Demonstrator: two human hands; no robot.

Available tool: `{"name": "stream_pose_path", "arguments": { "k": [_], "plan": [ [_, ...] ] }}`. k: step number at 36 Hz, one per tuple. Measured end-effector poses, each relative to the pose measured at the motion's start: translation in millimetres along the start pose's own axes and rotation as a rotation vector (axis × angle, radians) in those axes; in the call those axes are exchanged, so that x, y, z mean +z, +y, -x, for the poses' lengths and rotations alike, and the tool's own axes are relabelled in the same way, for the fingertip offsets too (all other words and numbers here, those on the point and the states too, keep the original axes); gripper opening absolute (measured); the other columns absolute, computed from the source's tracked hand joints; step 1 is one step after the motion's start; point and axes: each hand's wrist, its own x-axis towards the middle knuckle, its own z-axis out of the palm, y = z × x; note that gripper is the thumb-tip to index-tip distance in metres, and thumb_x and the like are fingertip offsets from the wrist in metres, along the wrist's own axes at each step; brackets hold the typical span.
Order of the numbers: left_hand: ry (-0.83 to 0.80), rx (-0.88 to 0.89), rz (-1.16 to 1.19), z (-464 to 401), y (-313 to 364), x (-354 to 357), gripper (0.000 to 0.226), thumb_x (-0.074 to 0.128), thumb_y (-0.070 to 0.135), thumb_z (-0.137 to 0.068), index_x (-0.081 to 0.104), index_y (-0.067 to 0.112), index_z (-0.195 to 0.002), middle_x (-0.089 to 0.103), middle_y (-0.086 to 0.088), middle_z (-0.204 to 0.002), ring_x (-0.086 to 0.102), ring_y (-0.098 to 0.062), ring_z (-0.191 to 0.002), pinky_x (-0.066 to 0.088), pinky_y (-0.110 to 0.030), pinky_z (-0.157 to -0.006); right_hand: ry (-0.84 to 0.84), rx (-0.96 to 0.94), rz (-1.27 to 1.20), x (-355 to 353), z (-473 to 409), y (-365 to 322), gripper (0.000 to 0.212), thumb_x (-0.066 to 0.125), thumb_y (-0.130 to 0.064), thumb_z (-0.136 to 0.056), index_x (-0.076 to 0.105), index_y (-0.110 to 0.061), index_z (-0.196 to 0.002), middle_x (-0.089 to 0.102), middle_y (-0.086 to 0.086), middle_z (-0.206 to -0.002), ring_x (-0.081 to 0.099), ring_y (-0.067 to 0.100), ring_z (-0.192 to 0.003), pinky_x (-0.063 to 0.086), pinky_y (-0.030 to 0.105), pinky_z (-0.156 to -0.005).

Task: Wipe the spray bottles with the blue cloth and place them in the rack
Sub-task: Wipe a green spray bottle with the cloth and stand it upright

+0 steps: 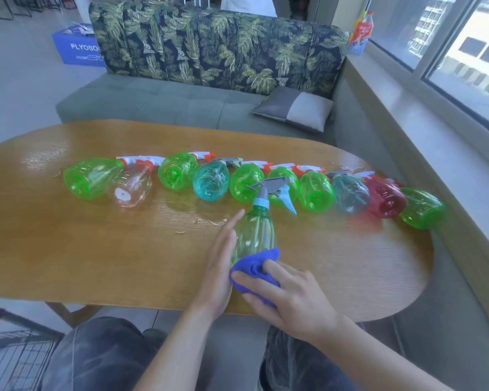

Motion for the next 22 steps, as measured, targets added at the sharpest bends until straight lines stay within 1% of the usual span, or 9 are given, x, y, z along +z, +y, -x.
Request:
{"name": "stream_pose_path", "arguments": {
  "k": [2, 4, 5, 7, 9, 12, 14, 19, 22],
  "plan": [
    [-0.003, 0.008, 0.001, 2, 0, 0, 0.047, 0.038, 0.050, -0.112, 0.054, 0.039, -0.154, 0.049, 0.033, -0.158, 0.033, 0.011, -0.152, 0.023, -0.033, -0.129, 0.030, 0.037, -0.027, -3, -1, 0, 0.025, 0.055, -0.038, -0.107, 0.063, -0.031, -0.130, 0.042, -0.005, -0.095, 0.047, 0.012, -0.075, 0.043, 0.028, -0.045],
    [-0.003, 0.004, 0.046, 3, 1, 0, 0.053, 0.040, 0.061, -0.106, 0.055, 0.041, -0.153, 0.050, 0.032, -0.158, 0.034, 0.008, -0.153, 0.022, -0.041, -0.132, 0.098, 0.167, -0.123, -5, -1, 0, 0.026, 0.054, -0.039, -0.108, 0.066, -0.029, -0.129, 0.052, -0.004, -0.097, 0.053, 0.011, -0.077, 0.049, 0.028, -0.056],
    [-0.003, 0.003, 0.073, 3, 1, 1, 0.059, 0.046, 0.071, -0.102, 0.056, 0.043, -0.153, 0.049, 0.030, -0.159, 0.035, 0.006, -0.154, 0.023, -0.044, -0.132, 0.145, 0.268, -0.203, -7, -2, 0, 0.027, 0.055, -0.038, -0.107, 0.069, -0.027, -0.128, 0.059, -0.003, -0.101, 0.058, 0.010, -0.081, 0.052, 0.026, -0.065],
    [-0.013, 0.024, 0.105, 5, 2, 1, 0.077, 0.065, 0.083, -0.087, 0.055, 0.044, -0.153, 0.048, 0.026, -0.162, 0.035, 0.002, -0.155, 0.027, -0.045, -0.129, 0.235, 0.505, -0.326, -12, -7, 1, 0.028, 0.057, -0.038, -0.105, 0.073, -0.026, -0.124, 0.065, -0.005, -0.106, 0.063, 0.006, -0.093, 0.049, 0.019, -0.081],
    [-0.026, 0.028, 0.110, 5, 1, 0, 0.083, 0.082, 0.070, -0.080, 0.054, 0.045, -0.154, 0.047, 0.024, -0.163, 0.038, -0.002, -0.155, 0.032, -0.047, -0.127, 0.271, 0.746, -0.446, -13, -12, 3, 0.024, 0.058, -0.035, -0.103, 0.074, -0.032, -0.120, 0.068, -0.010, -0.105, 0.065, 0.011, -0.095, 0.047, 0.018, -0.083],
    [-0.021, 0.009, 0.109, 4, -1, -2, 0.080, 0.085, 0.049, -0.079, 0.053, 0.052, -0.152, 0.048, 0.026, -0.161, 0.042, -0.004, -0.153, 0.035, -0.054, -0.128, 0.265, 1.016, -0.655, -6, -14, 11, 0.023, 0.057, -0.038, -0.105, 0.073, -0.039, -0.120, 0.073, -0.009, -0.096, 0.065, 0.015, -0.079, 0.050, 0.033, -0.075],
    [-0.017, -0.001, 0.125, 3, 0, -2, 0.078, 0.084, 0.048, -0.079, 0.053, 0.054, -0.151, 0.048, 0.027, -0.161, 0.043, -0.005, -0.153, 0.035, -0.054, -0.128, 0.266, 1.090, -0.724, -2, -14, 14, 0.023, 0.056, -0.042, -0.105, 0.073, -0.038, -0.121, 0.072, -0.006, -0.087, 0.062, 0.018, -0.073, 0.049, 0.036, -0.073],
    [-0.010, 0.009, 0.118, 2, -1, 0, 0.068, 0.072, 0.053, -0.088, 0.052, 0.052, -0.153, 0.045, 0.030, -0.162, 0.037, 0.000, -0.155, 0.029, -0.053, -0.131, 0.291, 1.097, -0.783, 0, -17, 12, 0.020, 0.058, -0.036, -0.106, 0.072, -0.037, -0.119, 0.074, -0.006, -0.095, 0.063, 0.013, -0.080, 0.049, 0.034, -0.075],
    [-0.017, 0.014, 0.076, 3, -2, 1, 0.061, 0.065, 0.047, -0.098, 0.048, 0.053, -0.156, 0.042, 0.035, -0.163, 0.032, 0.007, -0.155, 0.023, -0.049, -0.133, 0.299, 1.091, -0.763, -1, -16, 14, 0.019, 0.057, -0.035, -0.107, 0.071, -0.038, -0.119, 0.075, -0.006, -0.100, 0.065, 0.016, -0.081, 0.050, 0.034, -0.075]
  ]
}}
